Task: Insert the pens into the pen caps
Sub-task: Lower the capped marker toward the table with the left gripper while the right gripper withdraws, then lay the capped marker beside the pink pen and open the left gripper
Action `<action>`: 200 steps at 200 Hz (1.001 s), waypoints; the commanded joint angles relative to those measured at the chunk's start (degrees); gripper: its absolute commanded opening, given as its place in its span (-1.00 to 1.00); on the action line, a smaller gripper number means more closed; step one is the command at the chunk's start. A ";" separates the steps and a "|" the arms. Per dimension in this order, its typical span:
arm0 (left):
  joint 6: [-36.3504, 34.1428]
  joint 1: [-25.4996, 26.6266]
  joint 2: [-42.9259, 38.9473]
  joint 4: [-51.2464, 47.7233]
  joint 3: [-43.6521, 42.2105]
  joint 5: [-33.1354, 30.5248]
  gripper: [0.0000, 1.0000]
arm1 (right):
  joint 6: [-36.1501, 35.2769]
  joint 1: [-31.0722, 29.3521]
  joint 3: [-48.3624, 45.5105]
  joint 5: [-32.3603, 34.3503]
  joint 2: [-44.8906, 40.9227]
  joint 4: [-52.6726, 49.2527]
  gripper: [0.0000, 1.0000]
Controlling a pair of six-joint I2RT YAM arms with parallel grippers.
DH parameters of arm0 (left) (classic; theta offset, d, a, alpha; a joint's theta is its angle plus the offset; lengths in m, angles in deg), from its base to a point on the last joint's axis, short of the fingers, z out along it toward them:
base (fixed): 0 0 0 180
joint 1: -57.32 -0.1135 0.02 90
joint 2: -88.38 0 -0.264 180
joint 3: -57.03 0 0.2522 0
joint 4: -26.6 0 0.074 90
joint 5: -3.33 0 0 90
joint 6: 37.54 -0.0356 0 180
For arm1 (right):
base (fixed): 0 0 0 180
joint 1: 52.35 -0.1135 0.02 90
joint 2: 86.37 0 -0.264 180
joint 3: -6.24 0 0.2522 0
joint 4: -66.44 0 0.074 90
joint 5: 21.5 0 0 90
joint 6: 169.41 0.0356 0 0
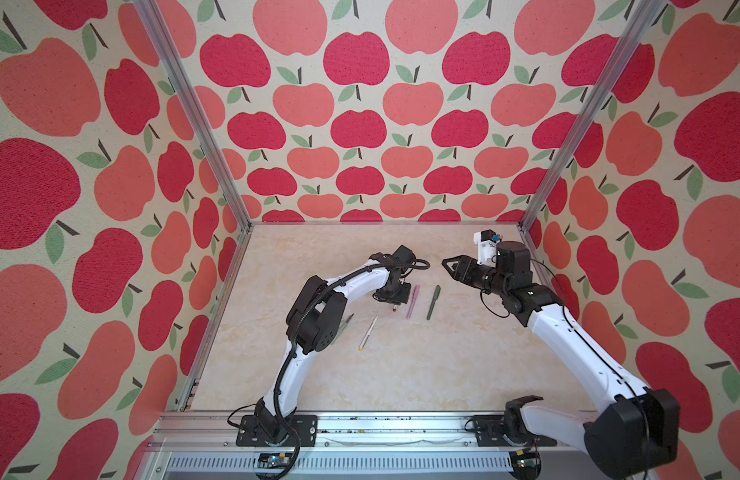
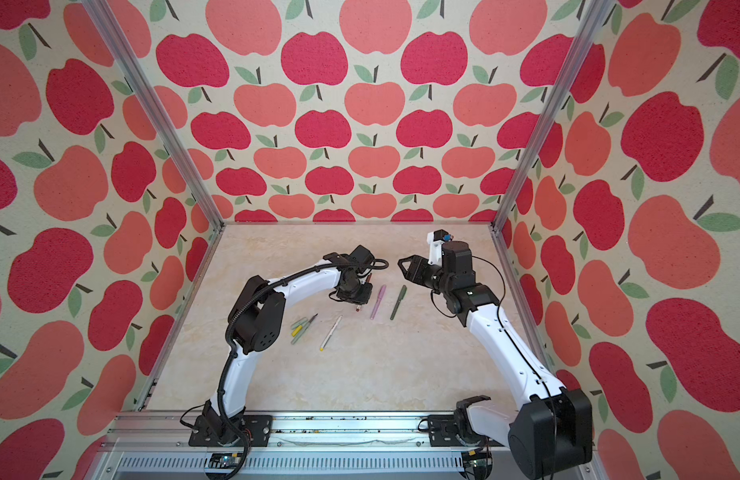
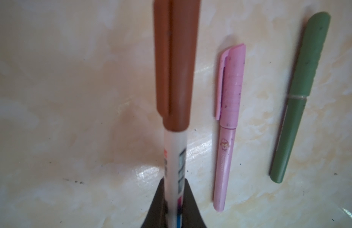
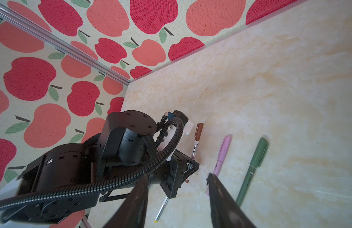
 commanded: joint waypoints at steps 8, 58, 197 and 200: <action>-0.17 0.57 1.30 -4.79 1.00 -2.42 -0.99 | 0.07 0.55 -0.60 -0.70 -1.30 0.35 0.02; 0.22 0.79 0.93 -5.12 -0.62 -2.92 -0.96 | 0.47 0.60 -0.25 -1.36 -0.67 0.70 0.03; -0.27 0.97 1.78 -5.17 -0.74 -2.57 -0.68 | 0.81 0.63 1.94 -2.57 1.27 0.46 0.03; -0.23 0.97 1.83 -5.17 -0.72 -2.57 -0.67 | 0.82 0.63 1.87 -2.56 1.26 0.44 0.03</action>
